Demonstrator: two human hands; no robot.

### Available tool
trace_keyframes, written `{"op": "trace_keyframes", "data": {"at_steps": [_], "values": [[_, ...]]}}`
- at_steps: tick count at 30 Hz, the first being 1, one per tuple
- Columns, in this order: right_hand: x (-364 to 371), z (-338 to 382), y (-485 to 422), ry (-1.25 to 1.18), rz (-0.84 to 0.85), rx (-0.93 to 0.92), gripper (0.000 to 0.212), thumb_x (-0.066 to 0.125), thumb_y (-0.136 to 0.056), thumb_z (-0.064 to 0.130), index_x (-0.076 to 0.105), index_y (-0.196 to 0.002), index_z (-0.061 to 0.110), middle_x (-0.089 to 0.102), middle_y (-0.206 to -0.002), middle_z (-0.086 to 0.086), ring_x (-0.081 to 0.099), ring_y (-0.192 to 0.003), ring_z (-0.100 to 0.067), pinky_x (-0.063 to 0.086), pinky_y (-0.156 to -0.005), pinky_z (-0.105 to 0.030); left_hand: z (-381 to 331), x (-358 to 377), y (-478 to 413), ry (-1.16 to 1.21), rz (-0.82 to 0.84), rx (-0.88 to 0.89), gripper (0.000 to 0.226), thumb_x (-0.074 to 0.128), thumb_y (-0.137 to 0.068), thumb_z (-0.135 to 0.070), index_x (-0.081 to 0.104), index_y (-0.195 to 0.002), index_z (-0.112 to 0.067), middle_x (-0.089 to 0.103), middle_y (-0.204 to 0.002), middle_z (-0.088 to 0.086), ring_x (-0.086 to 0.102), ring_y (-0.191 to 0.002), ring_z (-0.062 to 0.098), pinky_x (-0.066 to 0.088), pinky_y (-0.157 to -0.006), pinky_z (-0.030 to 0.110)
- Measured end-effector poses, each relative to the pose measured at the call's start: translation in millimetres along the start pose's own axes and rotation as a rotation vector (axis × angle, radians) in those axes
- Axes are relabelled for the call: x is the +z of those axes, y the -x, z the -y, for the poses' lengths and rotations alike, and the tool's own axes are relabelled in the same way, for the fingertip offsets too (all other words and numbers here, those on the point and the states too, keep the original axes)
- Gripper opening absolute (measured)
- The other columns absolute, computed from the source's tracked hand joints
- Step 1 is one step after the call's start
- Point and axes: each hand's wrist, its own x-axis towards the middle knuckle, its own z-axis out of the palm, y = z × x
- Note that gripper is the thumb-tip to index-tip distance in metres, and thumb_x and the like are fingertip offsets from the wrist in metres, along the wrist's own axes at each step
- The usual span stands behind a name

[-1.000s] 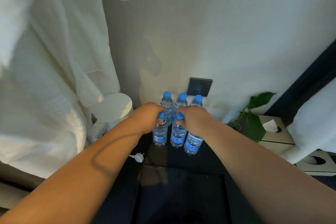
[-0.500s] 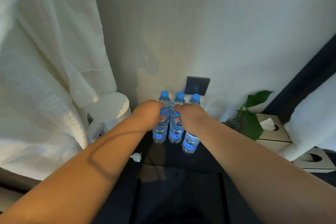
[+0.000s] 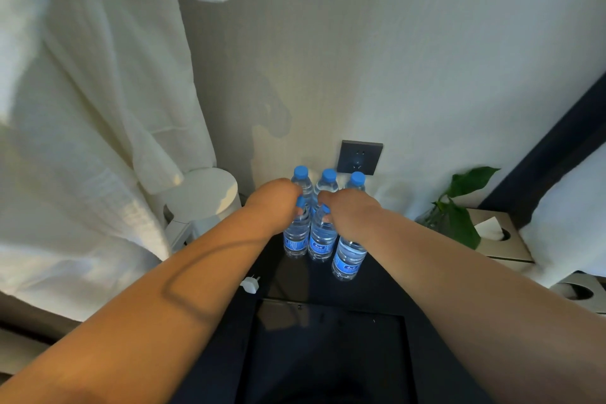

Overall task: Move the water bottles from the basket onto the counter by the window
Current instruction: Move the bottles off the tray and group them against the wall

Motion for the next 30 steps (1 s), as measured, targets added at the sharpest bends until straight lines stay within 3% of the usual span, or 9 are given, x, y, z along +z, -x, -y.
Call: {"op": "trace_keyframes", "data": {"at_steps": [5,8,11,15,19,21,24,30], "values": [[-3,-1,2,0.026,0.007,-0.01,0.049,0.059,-0.097,0.011,0.041,-0.141,0.023,0.048,-0.08,0.001,0.051,-0.069,-0.018,0.037,-0.053,-0.031,5,4,3,0.042,-0.051,0.043,0.038,0.064,-0.096,-0.035,0.06,-0.132,-0.024,0.061,-0.113,0.006,0.061,-0.099,0.026,0.051,-0.08,0.037],[-3,0,2,0.014,-0.009,-0.01,0.043,0.059,-0.099,0.014,0.042,-0.138,0.018,0.047,-0.079,0.002,0.049,-0.067,-0.016,0.038,-0.055,-0.031,2,4,2,0.076,-0.071,-0.027,0.034,0.067,-0.093,-0.043,0.066,-0.118,-0.02,0.068,-0.106,0.005,0.065,-0.094,0.024,0.054,-0.08,0.039],[-2,0,4,0.009,-0.018,-0.016,0.042,0.06,-0.101,0.019,0.042,-0.138,0.015,0.053,-0.09,-0.003,0.055,-0.08,-0.023,0.047,-0.067,-0.037,0,6,-1,0.08,-0.073,-0.036,0.027,0.064,-0.096,-0.037,0.068,-0.109,-0.014,0.067,-0.1,0.009,0.063,-0.09,0.024,0.051,-0.078,0.036],[-2,-2,6,-0.008,-0.002,-0.002,0.043,0.059,-0.101,0.016,0.041,-0.14,0.015,0.064,-0.108,-0.01,0.062,-0.094,-0.028,0.055,-0.079,-0.042,3,11,-2,0.085,-0.066,0.04,0.029,0.061,-0.099,-0.027,0.065,-0.126,-0.015,0.061,-0.113,0.009,0.06,-0.099,0.027,0.045,-0.08,0.033],[0,1,7,0.003,-0.005,0.005,0.045,0.059,-0.099,0.013,0.04,-0.14,0.015,0.06,-0.1,-0.009,0.062,-0.09,-0.027,0.052,-0.072,-0.039,7,11,0,0.108,-0.045,0.06,0.04,0.06,-0.1,-0.026,0.057,-0.14,-0.025,0.057,-0.119,0.008,0.059,-0.103,0.027,0.047,-0.085,0.034],[0,1,7,0.01,-0.007,0.011,0.048,0.059,-0.097,0.01,0.039,-0.141,0.016,0.056,-0.095,-0.007,0.058,-0.084,-0.026,0.048,-0.068,-0.038,4,11,1,0.134,-0.059,0.015,0.039,0.063,-0.097,-0.034,0.059,-0.135,-0.023,0.06,-0.116,0.007,0.061,-0.101,0.027,0.051,-0.085,0.038],[0,2,5,0.04,-0.019,-0.001,0.053,0.059,-0.092,0.006,0.039,-0.141,0.017,0.053,-0.09,-0.004,0.053,-0.08,-0.024,0.042,-0.07,-0.038,0,10,1,0.17,-0.079,-0.049,0.026,0.066,-0.095,-0.035,0.067,-0.11,-0.013,0.068,-0.103,0.009,0.065,-0.093,0.026,0.051,-0.078,0.037],[6,1,0,0.043,-0.039,-0.018,0.049,0.058,-0.093,0.009,0.039,-0.137,0.018,0.048,-0.076,0.001,0.054,-0.078,-0.024,0.039,-0.077,-0.039,-1,8,3,0.216,-0.093,-0.053,0.023,0.065,-0.097,-0.03,0.068,-0.107,-0.009,0.068,-0.1,0.011,0.064,-0.091,0.026,0.051,-0.081,0.038]]}}
